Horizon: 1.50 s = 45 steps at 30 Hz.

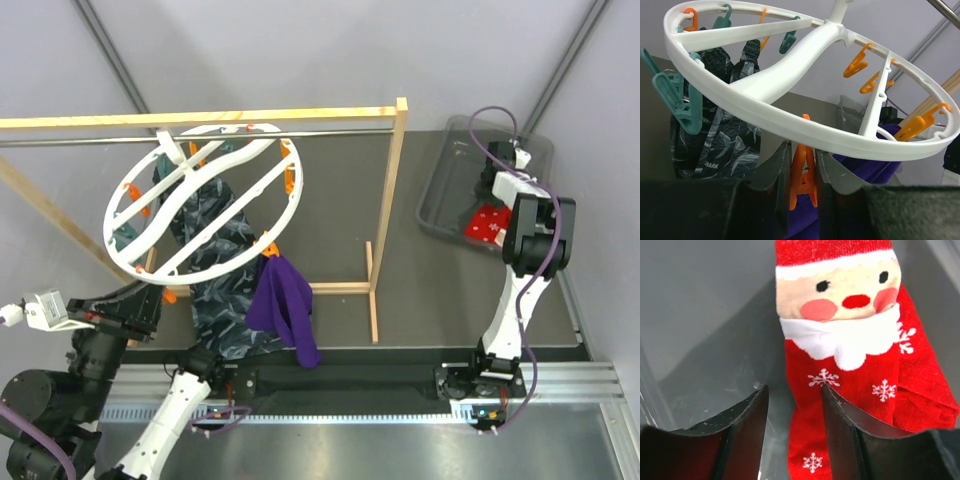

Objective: Clip the socks to the hanger
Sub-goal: Adjust the sock in the bin.

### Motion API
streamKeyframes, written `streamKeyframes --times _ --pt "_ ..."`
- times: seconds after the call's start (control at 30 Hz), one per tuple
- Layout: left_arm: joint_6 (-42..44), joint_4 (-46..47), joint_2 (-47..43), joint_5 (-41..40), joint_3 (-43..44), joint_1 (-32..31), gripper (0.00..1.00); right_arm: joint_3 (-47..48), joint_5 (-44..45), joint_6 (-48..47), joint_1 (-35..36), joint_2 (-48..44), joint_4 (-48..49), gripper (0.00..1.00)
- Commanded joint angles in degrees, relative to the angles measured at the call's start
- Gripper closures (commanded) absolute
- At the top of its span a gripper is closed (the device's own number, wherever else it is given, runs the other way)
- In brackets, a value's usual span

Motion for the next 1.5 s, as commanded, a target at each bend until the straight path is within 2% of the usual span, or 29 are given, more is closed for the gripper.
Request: streamKeyframes --times 0.0,0.1,0.13,0.2,0.23,0.3,0.4,0.53,0.7,0.87,0.93,1.03,1.17,1.3,1.47 --pt "0.4 -0.2 -0.1 -1.2 -0.7 -0.1 1.0 1.9 2.7 0.3 -0.8 0.9 1.3 0.53" --pt "0.1 0.2 -0.3 -1.3 -1.4 -0.1 1.0 3.6 1.3 0.0 -1.2 3.7 0.9 0.55" --pt "0.0 0.2 -0.3 -1.2 -1.6 -0.1 1.0 3.9 1.0 -0.1 -1.4 4.0 0.8 0.65" --pt "-0.4 0.2 0.2 -1.2 -1.5 0.0 1.0 4.8 0.4 -0.5 -1.5 4.6 0.7 0.76" --pt "-0.3 0.2 0.4 -0.7 -1.4 -0.1 1.0 5.9 0.5 -0.9 -1.6 4.7 0.4 0.87" --pt "-0.5 0.1 0.4 -0.4 -1.4 -0.1 1.0 6.8 0.9 -1.4 -1.5 3.8 -0.7 0.92" --pt "-1.3 0.1 0.3 -0.5 -1.8 0.0 1.0 6.9 2.1 -2.1 -0.9 0.5 -2.1 0.93" --pt "-1.5 0.0 0.9 0.5 -1.7 0.0 1.0 5.0 3.3 -2.5 0.5 -10.2 -2.7 0.96" --pt "-1.6 0.8 0.4 0.2 -1.8 0.0 1.0 0.7 0.5 -4.2 3.3 -19.6 -4.9 0.99" --pt "-1.3 0.9 1.3 2.2 -1.3 0.0 1.0 -8.7 -7.8 -3.9 3.9 -28.1 -1.6 1.0" --pt "-1.3 0.9 1.3 1.8 -1.3 0.0 1.0 -14.1 -8.0 -4.0 4.5 -31.9 1.1 1.0" --pt "-1.8 0.2 1.1 2.3 -0.3 0.0 1.0 -15.9 -8.6 -5.1 4.4 -32.8 1.7 1.0" --pt "-2.2 -0.4 -0.4 1.2 -0.7 0.0 1.0 -18.5 -19.7 -5.9 4.4 -31.8 5.8 1.0" --pt "-3.0 -0.5 0.2 2.4 -0.1 0.0 1.0 -16.9 -15.3 -5.5 4.3 -26.9 2.4 0.97" --pt "-1.7 -0.6 0.8 2.4 0.3 0.0 1.0 -20.8 -8.7 -3.3 3.9 -25.0 1.6 0.9"
